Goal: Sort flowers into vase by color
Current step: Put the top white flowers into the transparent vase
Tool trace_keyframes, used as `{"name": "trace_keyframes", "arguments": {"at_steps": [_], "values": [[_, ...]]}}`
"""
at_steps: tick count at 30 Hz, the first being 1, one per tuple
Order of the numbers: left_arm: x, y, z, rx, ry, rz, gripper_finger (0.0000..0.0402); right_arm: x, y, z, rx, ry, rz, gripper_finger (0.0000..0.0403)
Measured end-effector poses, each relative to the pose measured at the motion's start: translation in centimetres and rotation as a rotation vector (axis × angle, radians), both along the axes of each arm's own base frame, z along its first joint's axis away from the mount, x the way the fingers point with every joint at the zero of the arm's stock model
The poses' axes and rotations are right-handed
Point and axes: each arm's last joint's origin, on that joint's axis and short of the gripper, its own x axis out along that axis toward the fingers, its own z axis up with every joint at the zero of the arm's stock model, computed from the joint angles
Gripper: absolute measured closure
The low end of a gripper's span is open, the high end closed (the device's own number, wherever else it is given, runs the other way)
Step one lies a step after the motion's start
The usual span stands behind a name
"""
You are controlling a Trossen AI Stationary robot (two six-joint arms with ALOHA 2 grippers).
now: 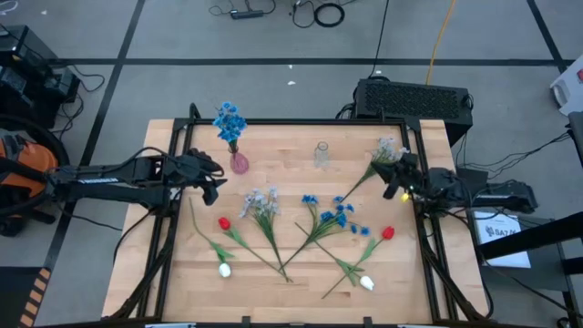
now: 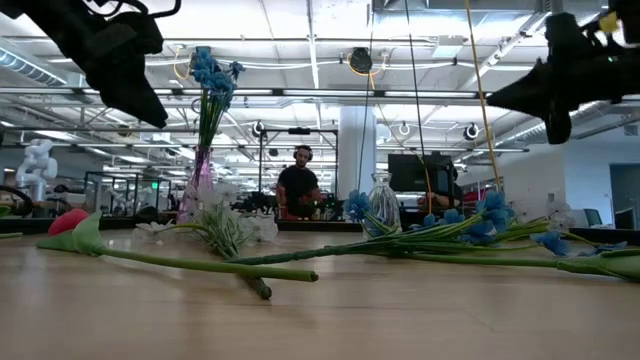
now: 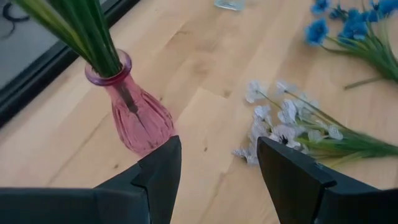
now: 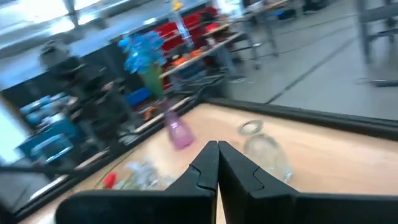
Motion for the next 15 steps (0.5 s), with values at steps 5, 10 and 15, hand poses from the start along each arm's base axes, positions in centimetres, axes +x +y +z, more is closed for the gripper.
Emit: {"name": "trace_keyframes", "arguments": {"at_steps": [5, 10, 15], "values": [[-0.1, 0.0, 0.0, 0.004, -0.002, -0.005, 0.0185, 1.7, -0.4, 3.0, 0.06, 0.068, -0.161, 0.0403], [-0.6, -0.1, 0.4, 0.025, -0.03, -0.02, 0.0185, 4.9, -0.7, 6.4, 0.118, 0.213, -0.291, 0.0403], [-1.1, -0.1, 0.8, 0.04, -0.067, 0.002, 0.0185, 7.9, -1.4, 8.2, 0.269, 0.403, -0.459, 0.0403]]}}
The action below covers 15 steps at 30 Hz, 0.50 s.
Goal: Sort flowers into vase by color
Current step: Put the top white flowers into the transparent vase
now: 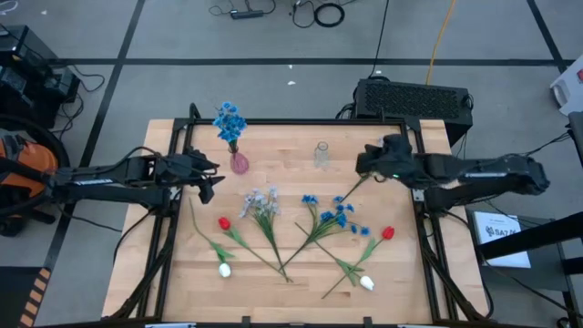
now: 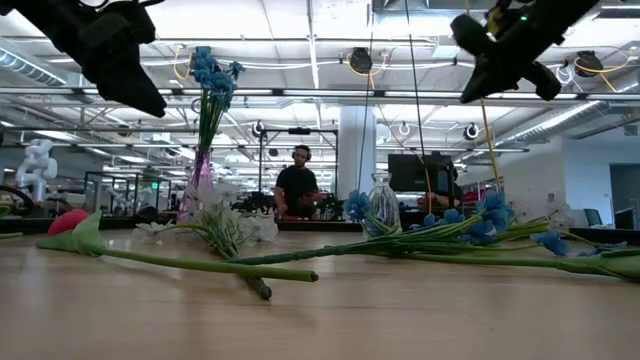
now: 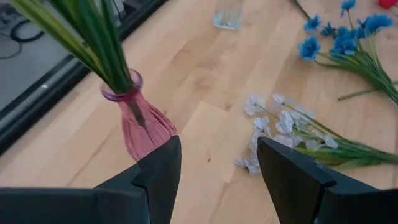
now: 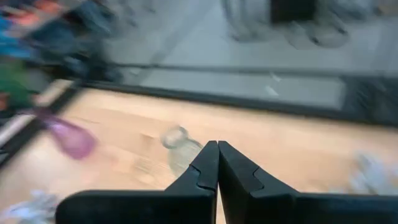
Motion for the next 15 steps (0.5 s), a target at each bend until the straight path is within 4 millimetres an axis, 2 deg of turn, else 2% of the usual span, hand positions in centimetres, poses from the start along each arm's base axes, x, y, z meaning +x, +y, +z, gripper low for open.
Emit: {"name": "trace_keyframes", "arguments": {"at_steps": [6, 15], "values": [[-0.1, 0.0, 0.1, 0.006, -0.007, 0.004, 0.0185, 1.5, -1.6, -0.4, 0.304, 0.102, -0.267, 0.0403], [-0.1, 0.1, 0.1, 0.03, -0.004, 0.024, 0.0185, 2.7, -4.9, -2.9, 0.566, 0.138, -0.461, 0.0403]]}}
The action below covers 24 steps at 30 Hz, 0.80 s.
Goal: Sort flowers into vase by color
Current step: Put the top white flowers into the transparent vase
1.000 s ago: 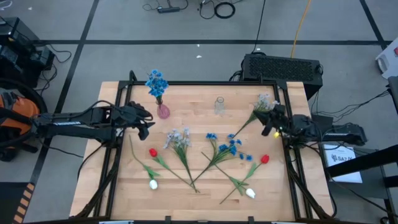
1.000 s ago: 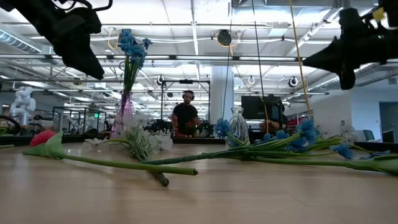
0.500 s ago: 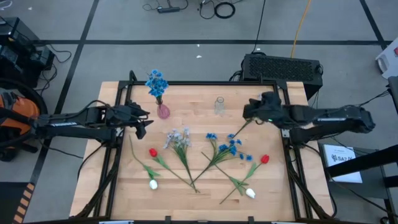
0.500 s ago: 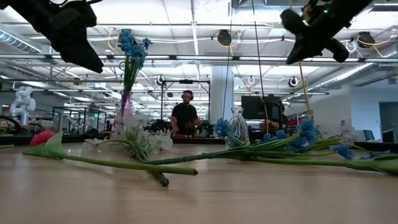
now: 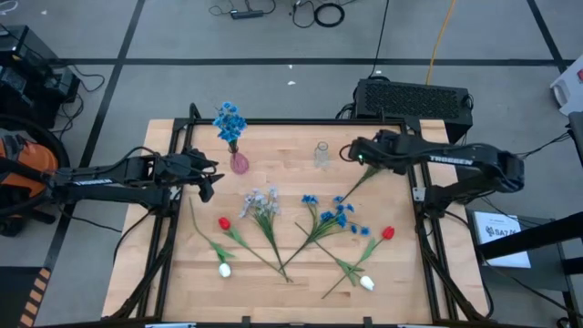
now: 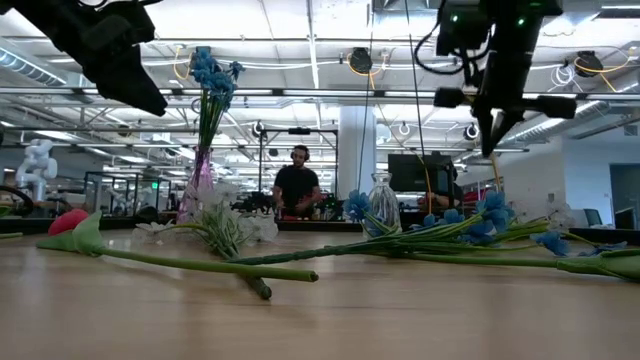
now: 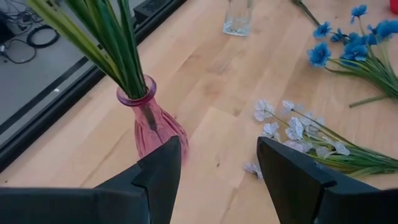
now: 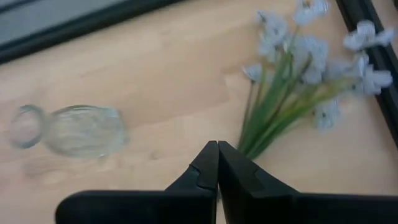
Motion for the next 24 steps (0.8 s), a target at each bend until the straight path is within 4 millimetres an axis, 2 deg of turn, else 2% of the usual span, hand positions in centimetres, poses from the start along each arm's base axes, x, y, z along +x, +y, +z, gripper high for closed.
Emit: {"name": "trace_keyframes", "arguments": {"at_steps": [5, 10, 15, 24], "values": [[0.0, 0.0, 0.0, 0.001, 0.0, 0.002, 0.0185, 0.0, -1.4, -0.9, 0.06, 0.014, -0.074, 0.0391], [0.0, 0.0, 0.0, 0.001, 0.001, 0.002, 0.0185, -0.1, -2.4, -2.2, 0.113, 0.027, -0.166, 0.035], [0.0, 0.0, 0.0, 0.001, 0.0, 0.002, 0.0185, -0.7, -2.7, -3.8, 0.22, 0.042, -0.216, 0.0289], [0.0, 0.0, 0.0, 0.001, 0.0, 0.002, 0.0185, -1.8, -3.5, -5.9, 0.283, -0.004, -0.354, 0.016]]}}
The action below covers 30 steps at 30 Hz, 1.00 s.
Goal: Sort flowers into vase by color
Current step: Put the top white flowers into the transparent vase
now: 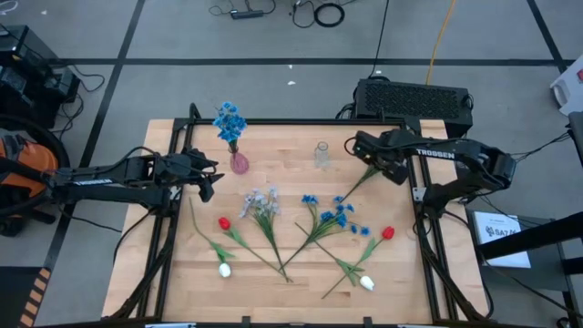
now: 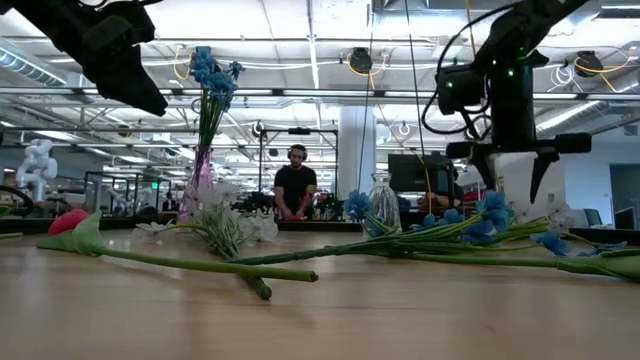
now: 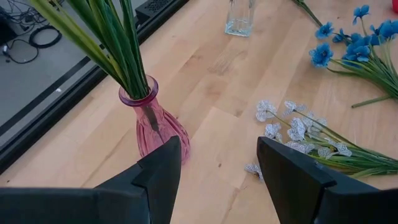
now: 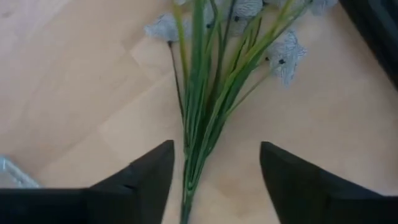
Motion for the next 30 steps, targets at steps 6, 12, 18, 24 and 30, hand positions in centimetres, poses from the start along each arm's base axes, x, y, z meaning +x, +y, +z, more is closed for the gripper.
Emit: {"name": "trace_keyframes", "arguments": {"at_steps": [6, 12, 18, 24, 30], "values": [[0.0, 0.0, 0.0, 0.0, 0.0, 0.0, 0.0185, -0.2, -0.6, -1.4, -0.035, -0.071, -0.084, 0.0107], [0.0, 0.0, 0.0, -0.001, 0.0, 0.001, 0.0185, -0.1, -1.3, -2.8, -0.006, -0.035, -0.092, 0.0102], [0.0, 0.0, 0.0, -0.003, -0.001, 0.002, 0.0185, 0.6, -1.8, -5.2, 0.072, 0.021, -0.074, 0.0104], [0.0, 0.0, 0.0, -0.005, -0.002, 0.004, 0.0185, 1.1, -2.2, -6.6, 0.1, 0.064, -0.026, 0.0133], [0.0, 0.0, 0.0, -0.006, -0.004, 0.005, 0.0185, 1.4, -2.4, -6.8, 0.071, 0.049, -0.001, 0.0259]]}}
